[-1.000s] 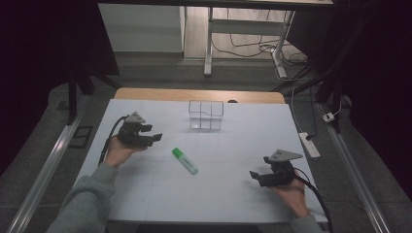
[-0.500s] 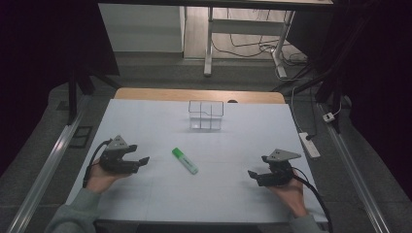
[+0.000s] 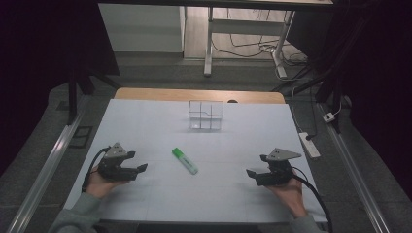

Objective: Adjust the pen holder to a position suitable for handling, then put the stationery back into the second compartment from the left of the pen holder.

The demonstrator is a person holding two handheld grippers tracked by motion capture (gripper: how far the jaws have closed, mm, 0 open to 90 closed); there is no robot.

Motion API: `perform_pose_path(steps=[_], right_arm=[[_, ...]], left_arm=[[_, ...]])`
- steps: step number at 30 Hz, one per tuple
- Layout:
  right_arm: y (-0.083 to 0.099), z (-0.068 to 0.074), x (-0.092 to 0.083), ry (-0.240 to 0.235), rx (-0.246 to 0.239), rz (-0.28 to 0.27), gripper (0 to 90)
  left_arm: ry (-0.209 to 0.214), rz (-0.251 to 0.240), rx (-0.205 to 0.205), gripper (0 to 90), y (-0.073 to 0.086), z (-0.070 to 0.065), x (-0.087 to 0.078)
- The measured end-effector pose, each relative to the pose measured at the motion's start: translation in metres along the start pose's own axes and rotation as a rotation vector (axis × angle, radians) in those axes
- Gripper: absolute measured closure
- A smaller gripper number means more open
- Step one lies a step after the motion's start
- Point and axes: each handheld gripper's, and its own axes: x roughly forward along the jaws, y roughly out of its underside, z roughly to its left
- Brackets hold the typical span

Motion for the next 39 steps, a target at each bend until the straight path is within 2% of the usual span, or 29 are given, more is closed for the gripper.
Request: perform_pose_path(steps=[6, 13, 15, 22, 29, 39], right_arm=[[-0.005, 0.003, 0.001, -0.018, 0.010, -0.015, 17.5], [-0.017, 0.011, 0.005, -0.042, 0.007, -0.024, 18.9], [-0.024, 0.016, 0.010, -0.049, -0.009, -0.010, 19.0], [-0.034, 0.023, 0.023, -0.066, -0.009, 0.000, 19.2], [-0.052, 0.031, 0.040, -0.090, -0.018, 0.011, 19.0], [-0.066, 0.045, 0.062, -0.116, -0.043, 0.022, 19.2]], left_arm=[[0.003, -0.002, -0.004, 27.4, 0.001, 0.001, 0.000], [0.006, 0.000, 0.011, 27.0, 0.000, -0.001, 0.001], [0.006, -0.002, 0.009, 26.9, 0.000, -0.001, 0.000], [0.007, 0.006, 0.020, 26.5, 0.000, -0.001, 0.000], [0.007, 0.025, 0.039, 26.2, -0.001, -0.005, 0.004], [0.003, 0.014, 0.039, 26.2, -0.001, -0.006, 0.004]])
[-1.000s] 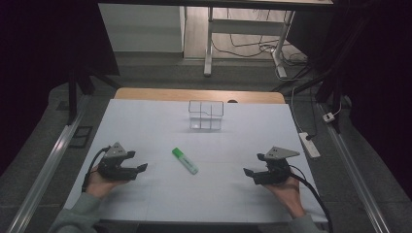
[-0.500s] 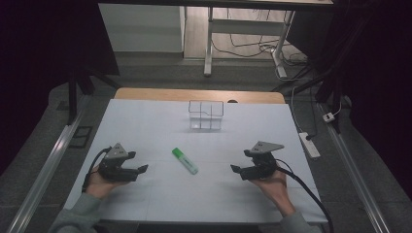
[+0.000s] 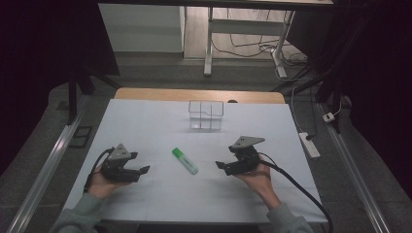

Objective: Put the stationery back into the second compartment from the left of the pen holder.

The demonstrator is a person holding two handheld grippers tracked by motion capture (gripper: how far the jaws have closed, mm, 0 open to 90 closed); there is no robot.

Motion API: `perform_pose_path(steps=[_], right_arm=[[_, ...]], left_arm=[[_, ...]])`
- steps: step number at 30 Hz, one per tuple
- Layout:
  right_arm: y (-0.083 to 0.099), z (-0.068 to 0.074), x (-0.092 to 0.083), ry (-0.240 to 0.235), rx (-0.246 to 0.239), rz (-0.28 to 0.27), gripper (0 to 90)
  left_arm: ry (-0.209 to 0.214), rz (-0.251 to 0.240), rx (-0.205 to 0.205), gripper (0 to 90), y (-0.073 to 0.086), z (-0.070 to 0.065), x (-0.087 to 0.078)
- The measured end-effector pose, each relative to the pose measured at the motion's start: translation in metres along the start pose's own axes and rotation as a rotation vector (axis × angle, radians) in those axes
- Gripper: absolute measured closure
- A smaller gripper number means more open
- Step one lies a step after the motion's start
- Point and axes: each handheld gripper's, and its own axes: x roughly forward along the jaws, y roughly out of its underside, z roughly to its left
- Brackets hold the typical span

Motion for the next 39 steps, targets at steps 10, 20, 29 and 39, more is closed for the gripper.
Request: perform_pose_path(steps=[10, 20, 29, 39], right_arm=[[-0.021, 0.013, 0.029, -0.033, 0.005, 0.048, 20.0], [-0.036, 0.017, 0.052, -0.044, 0.011, 0.061, 20.6], [-0.047, 0.020, 0.065, -0.055, 0.015, 0.070, 21.2], [-0.062, 0.026, 0.084, -0.069, 0.002, 0.104, 21.8]], left_arm=[[0.006, 0.002, 0.004, 26.2, 0.000, -0.001, 0.001], [0.003, 0.013, 0.008, 26.1, 0.000, -0.002, 0.003], [0.000, 0.019, 0.013, 26.1, 0.001, -0.001, 0.002], [0.001, 0.028, 0.012, 26.0, 0.002, 0.000, 0.003]])
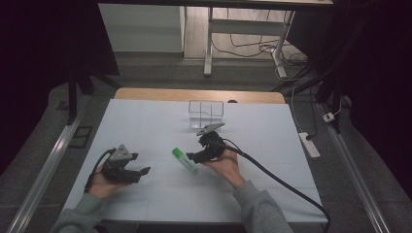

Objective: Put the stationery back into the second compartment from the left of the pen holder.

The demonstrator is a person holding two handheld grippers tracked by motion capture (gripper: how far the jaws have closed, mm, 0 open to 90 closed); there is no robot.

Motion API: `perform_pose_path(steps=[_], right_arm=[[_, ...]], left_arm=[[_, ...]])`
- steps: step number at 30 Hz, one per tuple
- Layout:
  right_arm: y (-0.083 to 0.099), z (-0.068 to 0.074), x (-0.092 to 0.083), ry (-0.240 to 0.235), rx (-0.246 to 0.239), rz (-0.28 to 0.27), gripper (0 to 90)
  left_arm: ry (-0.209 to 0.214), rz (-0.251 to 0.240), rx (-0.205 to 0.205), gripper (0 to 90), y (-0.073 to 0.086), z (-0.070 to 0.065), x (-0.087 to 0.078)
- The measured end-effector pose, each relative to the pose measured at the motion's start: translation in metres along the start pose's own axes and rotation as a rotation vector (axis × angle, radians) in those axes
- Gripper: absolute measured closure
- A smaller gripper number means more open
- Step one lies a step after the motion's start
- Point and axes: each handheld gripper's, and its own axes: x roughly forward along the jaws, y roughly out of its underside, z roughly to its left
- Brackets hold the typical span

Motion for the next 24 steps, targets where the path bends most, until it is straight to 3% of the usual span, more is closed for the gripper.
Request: perform_pose_path(steps=[13, 24], right_arm=[[-0.020, 0.007, 0.037, -0.032, -0.004, 0.091, 24.0], [-0.032, 0.015, 0.060, -0.022, -0.027, 0.174, 26.1]], left_arm=[[0.000, 0.004, -0.004, 26.1, 0.002, 0.002, 0.001], [0.001, 0.002, -0.010, 26.1, 0.004, 0.004, 0.001]])
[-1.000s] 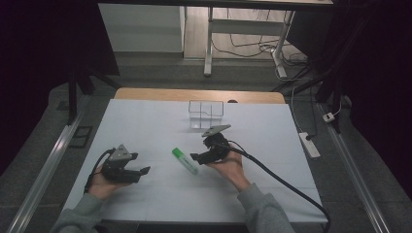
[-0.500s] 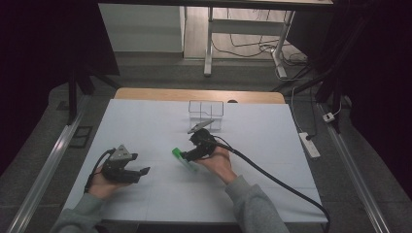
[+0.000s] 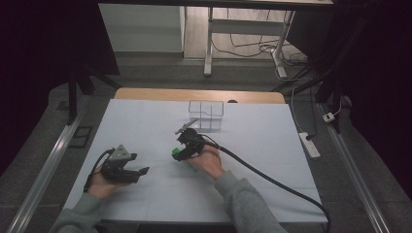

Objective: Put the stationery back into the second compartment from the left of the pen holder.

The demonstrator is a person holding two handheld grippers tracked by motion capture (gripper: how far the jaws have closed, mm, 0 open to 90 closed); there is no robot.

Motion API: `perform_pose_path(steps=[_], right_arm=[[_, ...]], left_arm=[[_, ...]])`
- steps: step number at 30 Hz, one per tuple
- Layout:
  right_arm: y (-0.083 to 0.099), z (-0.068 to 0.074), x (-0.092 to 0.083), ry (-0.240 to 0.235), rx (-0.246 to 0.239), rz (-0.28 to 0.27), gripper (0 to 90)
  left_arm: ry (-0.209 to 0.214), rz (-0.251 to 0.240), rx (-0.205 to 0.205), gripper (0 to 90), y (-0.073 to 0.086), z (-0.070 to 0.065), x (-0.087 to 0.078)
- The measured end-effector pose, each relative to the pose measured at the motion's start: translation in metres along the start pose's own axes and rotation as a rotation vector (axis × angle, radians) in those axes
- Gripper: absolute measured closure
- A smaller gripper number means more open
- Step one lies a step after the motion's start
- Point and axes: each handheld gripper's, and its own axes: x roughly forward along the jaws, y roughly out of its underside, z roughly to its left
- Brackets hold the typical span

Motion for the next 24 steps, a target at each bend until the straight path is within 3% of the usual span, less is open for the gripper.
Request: perform_pose_path(steps=[11, 13, 16, 17, 18, 19, 24], right_arm=[[-0.004, 0.002, 0.017, 0.009, 0.002, 0.041, 34.7], [-0.005, 0.003, 0.019, 0.022, -0.016, 0.042, 37.9], [-0.006, 0.005, 0.020, 0.044, -0.027, 0.041, 44.7], [-0.006, 0.009, 0.020, 0.074, -0.047, 0.045, 50.5], [-0.006, 0.009, 0.020, 0.074, -0.047, 0.045, 50.5], [-0.006, 0.011, 0.020, 0.077, -0.056, 0.042, 57.7], [-0.005, 0.015, 0.019, 0.083, -0.045, 0.042, 65.5]], left_arm=[[-0.001, 0.003, 0.002, 26.1, 0.002, 0.002, 0.000], [-0.001, 0.001, 0.000, 26.1, 0.002, 0.002, 0.001], [-0.002, 0.002, 0.000, 26.1, 0.002, 0.003, 0.000], [-0.003, 0.002, -0.001, 26.1, 0.002, 0.003, 0.000], [-0.003, 0.002, -0.001, 26.1, 0.002, 0.003, 0.000], [-0.003, 0.002, 0.000, 26.1, 0.002, 0.003, 0.000], [-0.004, 0.005, 0.003, 26.0, 0.003, 0.003, 0.000]])
